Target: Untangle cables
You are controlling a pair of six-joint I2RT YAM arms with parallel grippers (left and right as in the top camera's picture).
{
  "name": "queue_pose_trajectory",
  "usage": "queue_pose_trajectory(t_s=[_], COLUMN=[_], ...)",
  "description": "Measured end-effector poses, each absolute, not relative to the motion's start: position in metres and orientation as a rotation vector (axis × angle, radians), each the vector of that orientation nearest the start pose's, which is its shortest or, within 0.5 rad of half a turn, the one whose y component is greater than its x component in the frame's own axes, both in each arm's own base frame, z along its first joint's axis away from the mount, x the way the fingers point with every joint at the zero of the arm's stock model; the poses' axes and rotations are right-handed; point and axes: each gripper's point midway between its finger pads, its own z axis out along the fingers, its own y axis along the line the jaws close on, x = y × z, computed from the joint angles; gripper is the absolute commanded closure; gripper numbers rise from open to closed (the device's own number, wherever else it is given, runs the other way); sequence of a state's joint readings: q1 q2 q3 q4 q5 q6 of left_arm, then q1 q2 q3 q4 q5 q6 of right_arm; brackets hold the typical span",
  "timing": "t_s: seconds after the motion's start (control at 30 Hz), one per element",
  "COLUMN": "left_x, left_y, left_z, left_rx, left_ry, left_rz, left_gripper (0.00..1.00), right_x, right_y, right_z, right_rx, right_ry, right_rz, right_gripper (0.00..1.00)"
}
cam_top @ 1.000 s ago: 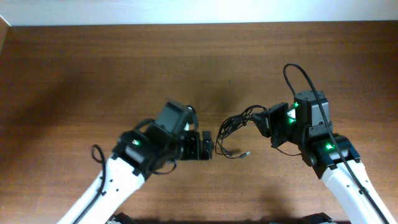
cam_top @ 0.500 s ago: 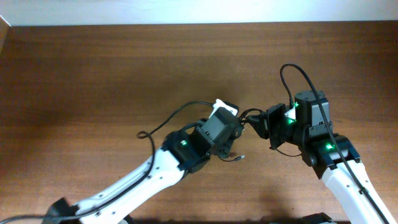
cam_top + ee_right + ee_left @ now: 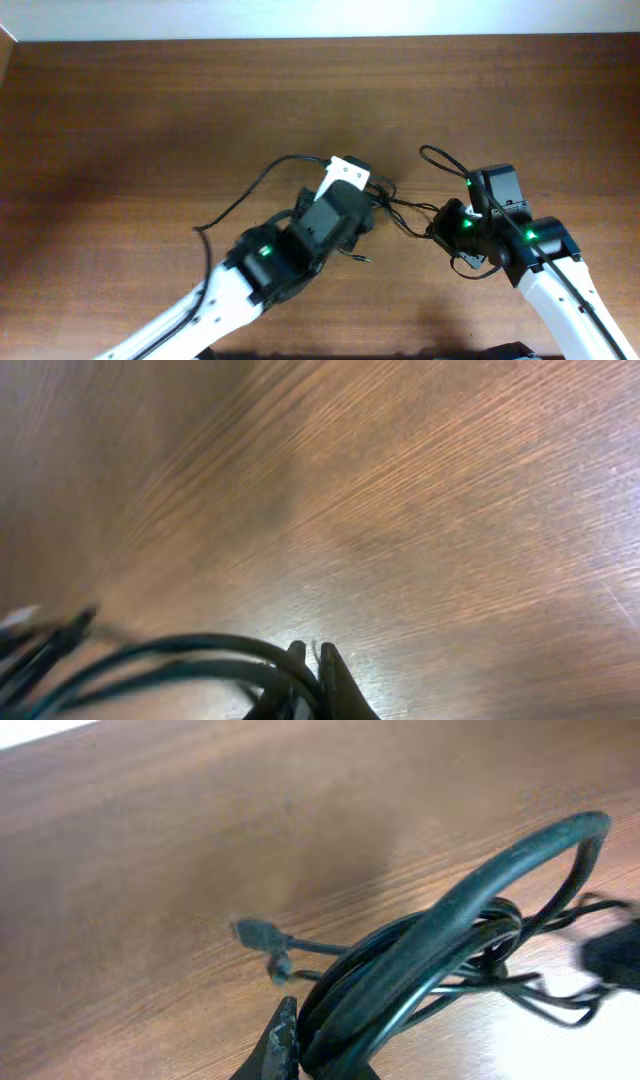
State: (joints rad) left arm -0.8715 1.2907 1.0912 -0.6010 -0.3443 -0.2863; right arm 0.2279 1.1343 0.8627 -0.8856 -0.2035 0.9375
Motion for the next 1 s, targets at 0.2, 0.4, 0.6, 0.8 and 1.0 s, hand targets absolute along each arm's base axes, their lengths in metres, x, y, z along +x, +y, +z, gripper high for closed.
queue_pose_trajectory(t_s=[0.2, 0.4, 0.6, 0.8, 1.0], left_x=[0.255, 0.271, 0.292, 0.309, 0.305], left_y=[-0.218, -0.17, -0.13, -0.14, -0.148], left_z=[0.247, 0.249, 0.249, 0.231, 0.227], left_rx=[0.47, 0.15, -0.005, -0.124, -0.082], left_ry=[2.215, 2.269, 2.22, 2.239, 2.27], left_rz=[-0.277, -0.255, -0.025, -0.041, -0.079], left_gripper=[1.0, 1.0, 1.0, 1.0, 1.0], right_x=[0.241, 0.24, 0.254, 0.275, 0.316], right_y=[0.104, 0.122, 0.139, 0.159, 0.244], right_z=[0.136, 0.147, 0.197, 0.215, 0.214], right_rx=[0.829, 0.758, 0.717, 0.718, 0.743], right_ry=[2.716, 2.731, 2.653, 2.579, 2.528], right_rz=[0.617, 0.768, 0.987, 1.162, 1.49], right_gripper=[0.96, 0.6, 0.02, 0.23, 0.39])
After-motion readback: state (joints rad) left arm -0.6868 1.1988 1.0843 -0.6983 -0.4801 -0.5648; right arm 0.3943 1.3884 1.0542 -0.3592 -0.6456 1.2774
